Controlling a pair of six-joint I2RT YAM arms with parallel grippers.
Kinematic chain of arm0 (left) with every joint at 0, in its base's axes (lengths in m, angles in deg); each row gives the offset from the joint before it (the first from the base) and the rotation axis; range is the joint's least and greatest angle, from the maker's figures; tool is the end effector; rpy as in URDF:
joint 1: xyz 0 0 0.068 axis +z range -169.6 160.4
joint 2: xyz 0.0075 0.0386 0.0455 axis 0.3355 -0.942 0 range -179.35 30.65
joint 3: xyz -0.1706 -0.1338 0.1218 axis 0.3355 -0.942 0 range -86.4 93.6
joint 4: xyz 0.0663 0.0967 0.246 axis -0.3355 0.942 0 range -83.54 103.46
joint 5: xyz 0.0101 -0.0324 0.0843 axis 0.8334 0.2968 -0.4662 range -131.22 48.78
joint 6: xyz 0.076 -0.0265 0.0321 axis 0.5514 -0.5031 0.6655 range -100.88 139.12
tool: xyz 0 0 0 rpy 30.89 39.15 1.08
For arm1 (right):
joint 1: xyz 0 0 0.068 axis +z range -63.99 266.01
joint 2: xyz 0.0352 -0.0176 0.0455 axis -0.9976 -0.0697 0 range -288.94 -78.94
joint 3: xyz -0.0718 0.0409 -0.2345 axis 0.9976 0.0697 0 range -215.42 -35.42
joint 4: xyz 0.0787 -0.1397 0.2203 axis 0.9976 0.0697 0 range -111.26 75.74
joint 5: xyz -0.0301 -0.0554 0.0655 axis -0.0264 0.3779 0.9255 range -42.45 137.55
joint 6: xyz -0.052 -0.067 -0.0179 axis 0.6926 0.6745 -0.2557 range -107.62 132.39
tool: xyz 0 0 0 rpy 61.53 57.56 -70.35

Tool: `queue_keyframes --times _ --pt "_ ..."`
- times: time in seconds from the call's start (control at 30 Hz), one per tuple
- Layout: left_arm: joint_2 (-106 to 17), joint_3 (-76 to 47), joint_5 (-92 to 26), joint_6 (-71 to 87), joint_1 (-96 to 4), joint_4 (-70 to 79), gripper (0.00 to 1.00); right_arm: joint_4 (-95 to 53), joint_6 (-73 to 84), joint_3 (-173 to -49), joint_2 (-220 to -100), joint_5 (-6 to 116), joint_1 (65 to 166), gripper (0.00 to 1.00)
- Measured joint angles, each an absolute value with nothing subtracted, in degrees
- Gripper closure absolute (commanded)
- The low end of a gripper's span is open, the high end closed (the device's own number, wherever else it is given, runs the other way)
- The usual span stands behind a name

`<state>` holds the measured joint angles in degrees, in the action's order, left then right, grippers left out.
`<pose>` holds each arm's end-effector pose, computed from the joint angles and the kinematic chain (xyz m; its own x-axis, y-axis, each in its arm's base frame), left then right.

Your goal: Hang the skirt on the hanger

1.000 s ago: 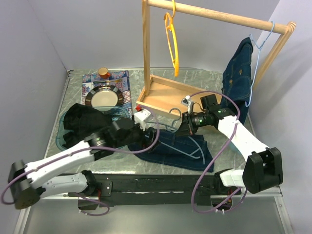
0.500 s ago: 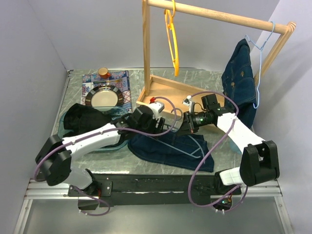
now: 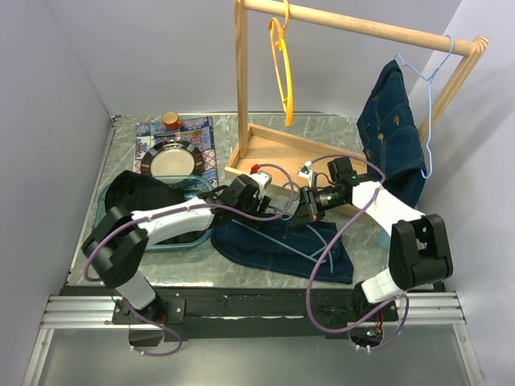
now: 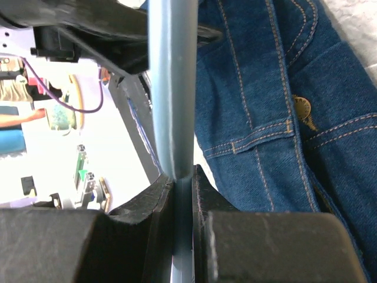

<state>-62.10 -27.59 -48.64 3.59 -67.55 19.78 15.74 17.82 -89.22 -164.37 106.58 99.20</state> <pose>0.2617 -0.2753 0.1485 -0.6553 0.3302 -0.6794 0.5212 0.8487 -0.0903 0.2696 0.1307 0.1625 -0.8627 -0.2523 -0.4384 -0.5056 0.4077 0.7604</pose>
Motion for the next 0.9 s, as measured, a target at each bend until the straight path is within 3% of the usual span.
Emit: queue_keyframes --times 0.17,0.23,0.5,0.53,0.9 --pt "-65.4 -25.8 -50.3 3.9 -67.7 19.8 0.31 15.2 17.8 -89.4 -165.5 106.5 99.2 1.0" --pt "-65.9 -25.4 -50.9 3.9 -67.7 19.6 0.35 15.0 17.8 -89.4 -165.5 106.5 99.2 1.0" --pt "-68.6 -25.3 -52.7 4.8 -67.5 19.5 0.86 15.0 17.8 -89.5 -165.6 106.4 99.2 1.0" --pt "-68.8 -25.3 -52.8 4.9 -67.4 19.6 0.99 15.0 17.8 -89.5 -165.6 106.5 99.2 1.0" --pt "-61.9 -25.3 -50.4 4.6 -67.3 22.3 0.99 15.9 18.8 -89.5 -165.6 107.0 99.2 1.0"
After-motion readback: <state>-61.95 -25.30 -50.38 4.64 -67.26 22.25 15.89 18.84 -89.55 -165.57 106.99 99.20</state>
